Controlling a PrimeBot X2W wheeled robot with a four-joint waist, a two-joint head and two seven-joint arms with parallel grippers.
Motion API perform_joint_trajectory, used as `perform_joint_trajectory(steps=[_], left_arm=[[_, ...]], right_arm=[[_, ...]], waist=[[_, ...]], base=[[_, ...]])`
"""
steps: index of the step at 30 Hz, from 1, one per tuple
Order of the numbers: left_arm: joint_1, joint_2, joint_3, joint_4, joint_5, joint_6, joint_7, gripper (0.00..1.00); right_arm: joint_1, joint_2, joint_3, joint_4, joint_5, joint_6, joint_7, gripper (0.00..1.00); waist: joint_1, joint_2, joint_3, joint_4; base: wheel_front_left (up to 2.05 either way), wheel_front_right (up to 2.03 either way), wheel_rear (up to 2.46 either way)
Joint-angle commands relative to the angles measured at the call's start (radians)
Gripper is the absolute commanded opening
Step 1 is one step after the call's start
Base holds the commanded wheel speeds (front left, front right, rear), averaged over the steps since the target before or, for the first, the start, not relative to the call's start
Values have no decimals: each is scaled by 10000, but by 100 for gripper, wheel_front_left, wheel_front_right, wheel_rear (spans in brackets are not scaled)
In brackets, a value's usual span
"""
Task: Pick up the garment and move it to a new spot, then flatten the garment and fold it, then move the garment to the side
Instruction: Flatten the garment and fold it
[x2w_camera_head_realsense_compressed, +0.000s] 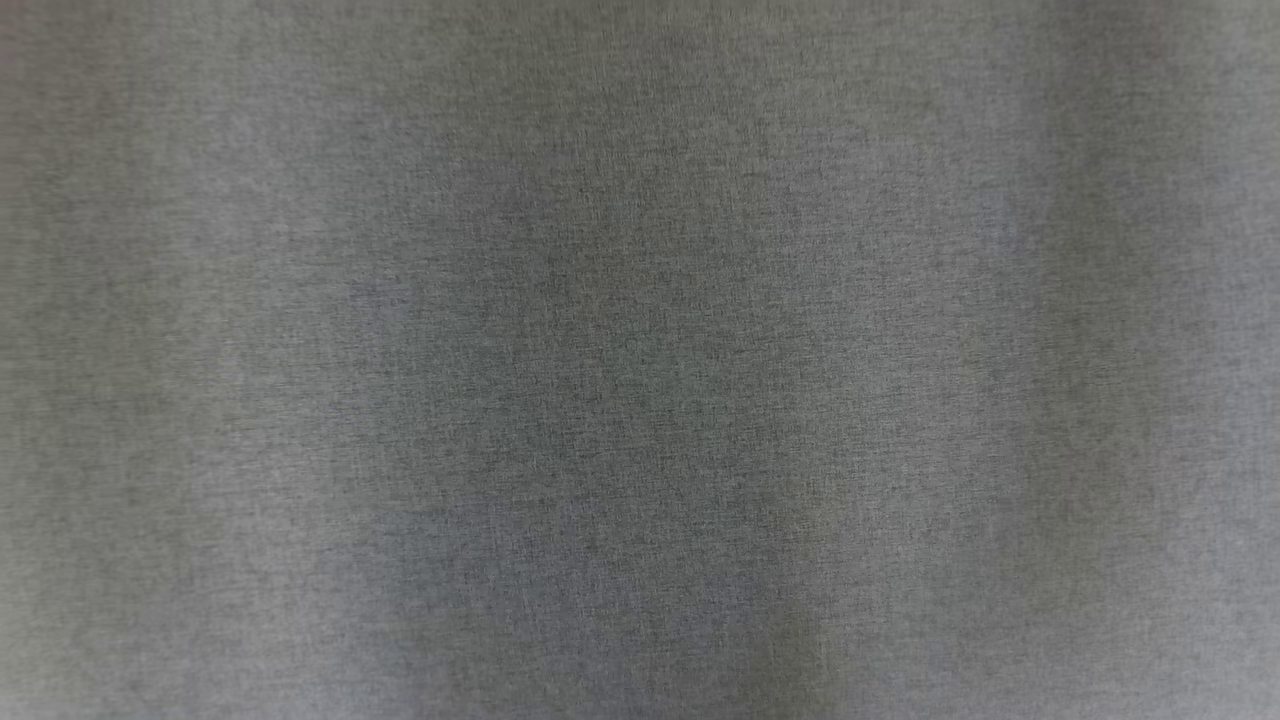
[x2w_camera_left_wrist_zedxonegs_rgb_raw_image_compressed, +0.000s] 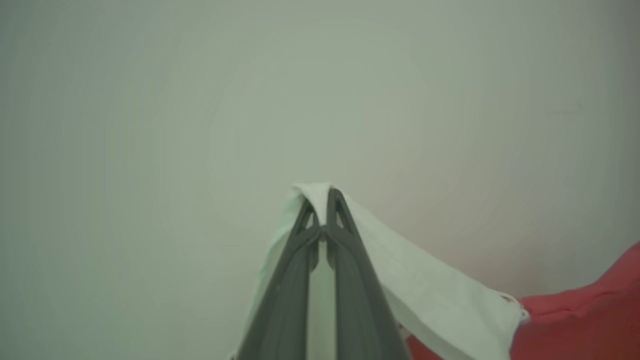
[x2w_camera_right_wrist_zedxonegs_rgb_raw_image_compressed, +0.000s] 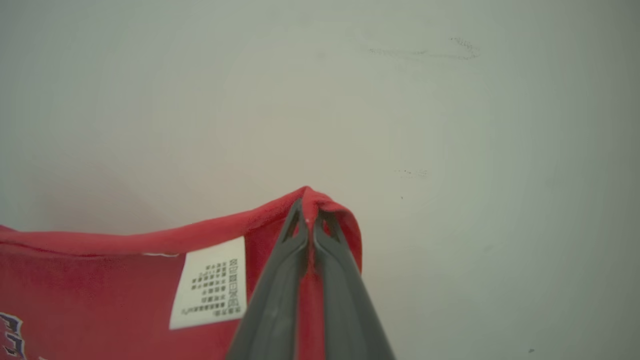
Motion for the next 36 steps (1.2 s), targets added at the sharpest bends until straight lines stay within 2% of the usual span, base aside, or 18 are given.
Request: perform_joint_trajectory(steps=[1, 12, 25, 32, 36], left_arm=[[-186, -55, -80, 48, 70, 19, 12, 0], [-503, -228, -850, 741, -474, 21, -420, 0], [-315, -103, -1530, 1095, -986, 21, -1024, 0], [634, -202, -1545, 549, -1682, 21, -1509, 0], [2092, 217, -1535, -349, -1991, 22, -1721, 0]], right_arm=[[-104, 86, 59, 108, -2, -27, -71, 0], [-1035, 353, 793, 1462, 125, -27, -541, 0], [-1042, 346, 1508, 2246, 300, -27, -1088, 0], [-237, 120, 2155, 1780, 601, -27, -1379, 0], [1067, -191, 2565, 1123, 1279, -27, -1710, 0]], waist=[[-2, -3, 143, -58], [-2, -3, 489, -56], [-2, -3, 621, 105], [-2, -3, 508, 395], [-2, -3, 81, 424]], base=[[0, 0, 0], [0, 0, 0], [0, 0, 0], [0, 0, 0], [0, 0, 0]])
